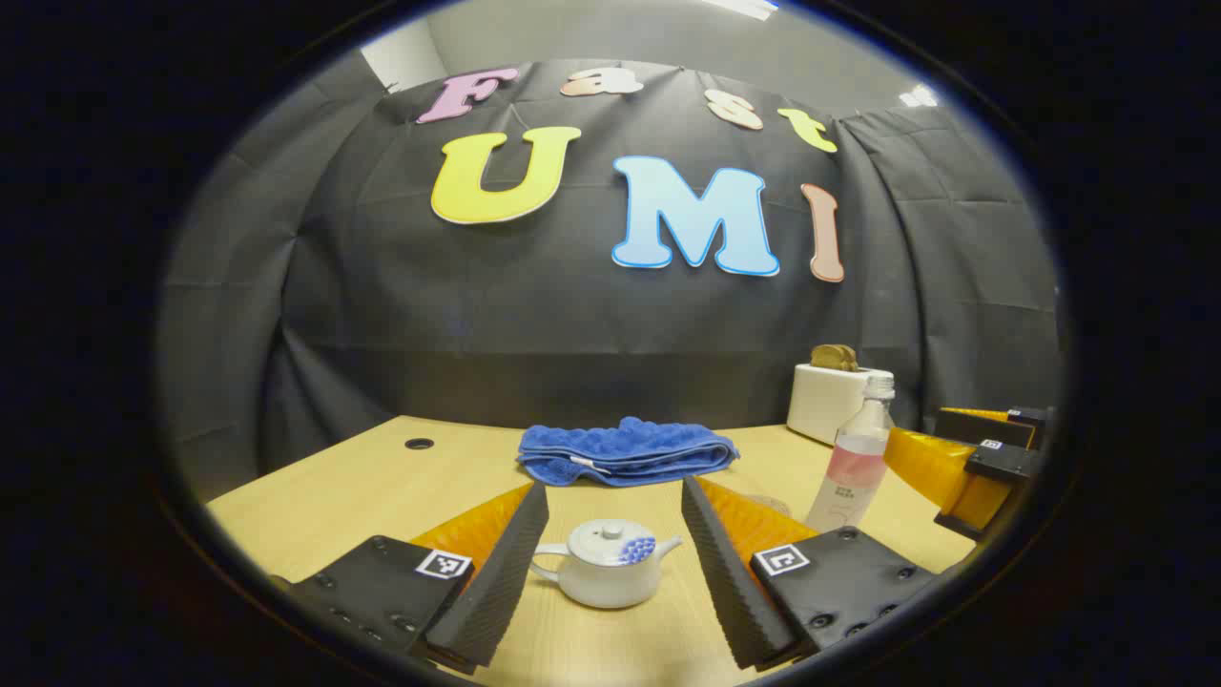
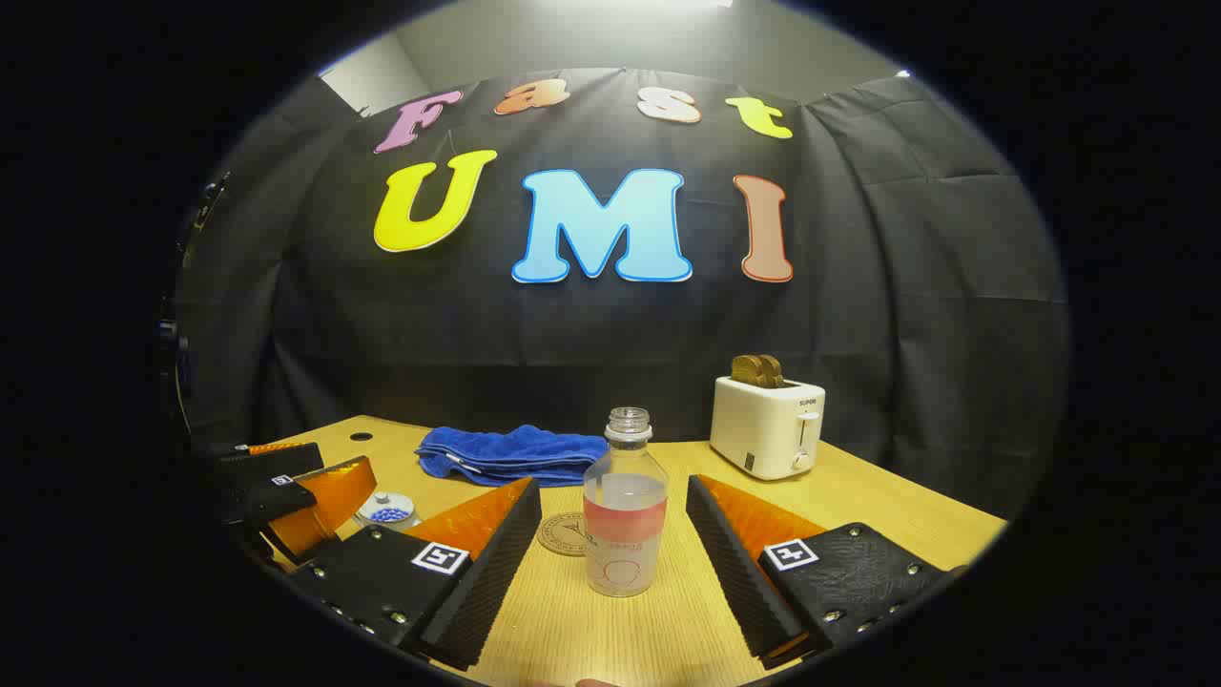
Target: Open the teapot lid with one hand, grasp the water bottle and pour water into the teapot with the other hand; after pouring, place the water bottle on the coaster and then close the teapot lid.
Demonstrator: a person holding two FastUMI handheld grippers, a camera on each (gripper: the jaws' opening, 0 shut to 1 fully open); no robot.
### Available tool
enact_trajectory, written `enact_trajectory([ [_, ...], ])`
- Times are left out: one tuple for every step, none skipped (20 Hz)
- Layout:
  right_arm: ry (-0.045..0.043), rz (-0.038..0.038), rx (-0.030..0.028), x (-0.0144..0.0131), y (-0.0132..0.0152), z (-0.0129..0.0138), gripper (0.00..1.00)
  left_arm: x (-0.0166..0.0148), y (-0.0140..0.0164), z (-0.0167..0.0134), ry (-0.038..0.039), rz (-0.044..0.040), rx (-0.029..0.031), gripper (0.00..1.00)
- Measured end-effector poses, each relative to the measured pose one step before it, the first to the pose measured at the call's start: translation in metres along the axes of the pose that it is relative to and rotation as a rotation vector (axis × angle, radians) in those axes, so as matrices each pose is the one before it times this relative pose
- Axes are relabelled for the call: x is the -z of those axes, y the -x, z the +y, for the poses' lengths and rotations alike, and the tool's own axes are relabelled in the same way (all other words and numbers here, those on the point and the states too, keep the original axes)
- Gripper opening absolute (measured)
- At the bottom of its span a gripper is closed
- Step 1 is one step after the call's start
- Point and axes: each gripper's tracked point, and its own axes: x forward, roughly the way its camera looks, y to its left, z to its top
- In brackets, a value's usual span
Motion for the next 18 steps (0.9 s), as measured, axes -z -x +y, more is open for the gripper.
enact_trajectory([
  [0.00014, 0.00141, -0.00158, -0.0002, -0.00041, 0.00009, 0.97, 0.00061, -0.00008, -0.00026, -0.00016, 0.00336, 0.00011, 0.94],
  [0.001, 0.00004, -0.0001, 0.00106, 0.00021, 0.00002, 0.96, -0.00013, -0.00069, -0.00061, 0.00076, 0.00184, -0.0003, 0.94],
  [0.00237, 0.00036, 0.00084, -0.0003, -0.00006, -0.00012, 0.96, 0.00162, -0.00191, -0.00001, 0.00042, 0.00122, -0.00035, 0.94],
  [0.00244, 0.00063, 0.00063, 0.0014, -0.00085, -0.00022, 0.96, -0.00056, -0.00074, 0.00026, 0.00125, 0.00184, -0.00064, 0.94],
  [0.0016, 0.00122, -0.00019, 0.00038, -0.00022, 0.00076, 0.97, 0.00095, -0.00275, -0.00003, 0.00207, 0.00047, -0.00132, 0.94],
  [-0.00014, 0.0012, -0.00083, 0.00118, -0.00052, -0.00017, 0.96, -0.00047, -0.0019, -0.00019, 0.00276, 0.00111, -0.00014, 0.94],
  [-0.00039, 0.00235, -0.00041, 0.00005, 0.00007, -0.00012, 0.96, 0.00122, -0.002, 0.00024, 0.00165, 0.00218, -0.00109, 0.94],
  [0.00033, 0.00149, -0.00071, 0.00147, -0.00018, 0.0006, 0.96, 0.00122, -0.00224, 0.00054, 0.00085, 0.00057, -0.0012, 0.94],
  [0.00167, 0.00111, 0.0009, 0.00045, 0.00034, 0.00038, 0.96, 0.00006, -0.00269, -0.00018, 0.00081, 0.00326, 0.00095, 0.92],
  [0.00155, 0.00062, 0.0009, 0.00088, -0.00005, -0.00067, 0.96, -0.00081, -0.00167, 0.00116, -0.00156, 0.00054, -0.0042, 0.88],
  [0.00097, 0.0001, 0.00076, -0.00017, -0.00015, -0.00057, 0.96, 0.0018, -0.00363, 0.00069, -0.001, 0.0015, -0.00046, 0.84],
  [0.00008, 0.00137, 0.00217, 0.00103, -0.00011, -0.00066, 0.97, 0.0004, -0.00312, 0.00038, 0.00097, 0.00472, 0.00092, 0.8],
  [-0.00029, 0.0019, 0.00113, 0.00049, 0.0003, -0.00031, 0.97, 0.00278, -0.00276, -0.00098, 0.00218, 0.00631, 0.00339, 0.8],
  [-0.00098, 0.00247, 0.00143, 0.00134, -0.00026, -0.00074, 0.97, 0.00312, -0.00306, -0.00005, 0.00259, 0.00666, 0.00213, 0.8],
  [-0.00114, 0.00236, 0.00239, 0.00132, -0.00011, -0.00088, 0.97, 0.00178, -0.00339, -0.00022, -0.00066, 0.00679, 0.00176, 0.8],
  [-0.00096, 0.00238, 0.00193, 0.00135, 0.00048, -0.00127, 0.96, 0.00225, -0.00331, 0.0004, -0.00419, 0.00649, -0.00168, 0.8],
  [0.00022, 0.00376, 0.00266, 0.00079, 0.00004, -0.00055, 0.96, 0.00235, -0.00336, 0.00103, -0.00389, 0.0058, -0.00381, 0.79],
  [0.0006, 0.00497, 0.00308, 0.00335, -0.00016, -0.00181, 0.96, 0.00275, -0.00243, 0.00024, -0.00273, 0.00635, -0.00207, 0.79],
])
